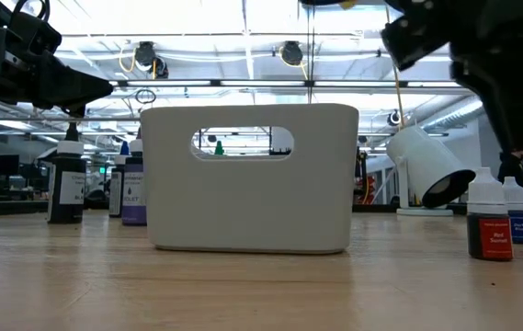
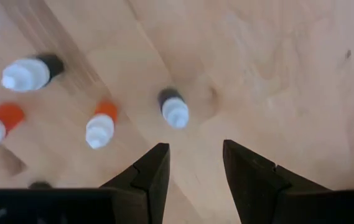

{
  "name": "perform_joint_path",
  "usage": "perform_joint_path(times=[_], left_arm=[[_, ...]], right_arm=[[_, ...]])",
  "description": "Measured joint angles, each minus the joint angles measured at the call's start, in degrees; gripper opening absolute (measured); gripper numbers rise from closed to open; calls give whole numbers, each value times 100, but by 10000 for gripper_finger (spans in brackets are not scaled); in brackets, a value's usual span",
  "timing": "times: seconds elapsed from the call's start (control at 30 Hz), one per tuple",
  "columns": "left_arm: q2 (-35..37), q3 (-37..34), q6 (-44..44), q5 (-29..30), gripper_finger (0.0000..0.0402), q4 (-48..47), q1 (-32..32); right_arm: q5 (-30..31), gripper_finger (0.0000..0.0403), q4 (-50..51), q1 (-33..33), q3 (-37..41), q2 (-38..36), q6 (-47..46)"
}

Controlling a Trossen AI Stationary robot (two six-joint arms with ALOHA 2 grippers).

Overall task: Pick & Place food coloring
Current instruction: Put the small black food coloring bottle into the white bin

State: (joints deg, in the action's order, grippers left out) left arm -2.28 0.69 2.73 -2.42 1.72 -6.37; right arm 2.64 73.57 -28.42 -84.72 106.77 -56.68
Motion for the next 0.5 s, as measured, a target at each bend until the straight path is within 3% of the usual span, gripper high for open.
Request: perform_joint_path(times=[0.27, 0.37, 0.5], left_arm=[[0, 2, 1, -1, 58, -1, 0], [-1, 0, -1, -2, 58, 0, 0], [-1, 0, -1, -1, 58, -2, 0]], right_arm=[[-468, 141, -303, -69, 390, -688, -661], [-851, 141, -325, -339, 514, -1124, -1618], [-931, 141, -457, -1020, 843, -1654, -3405]])
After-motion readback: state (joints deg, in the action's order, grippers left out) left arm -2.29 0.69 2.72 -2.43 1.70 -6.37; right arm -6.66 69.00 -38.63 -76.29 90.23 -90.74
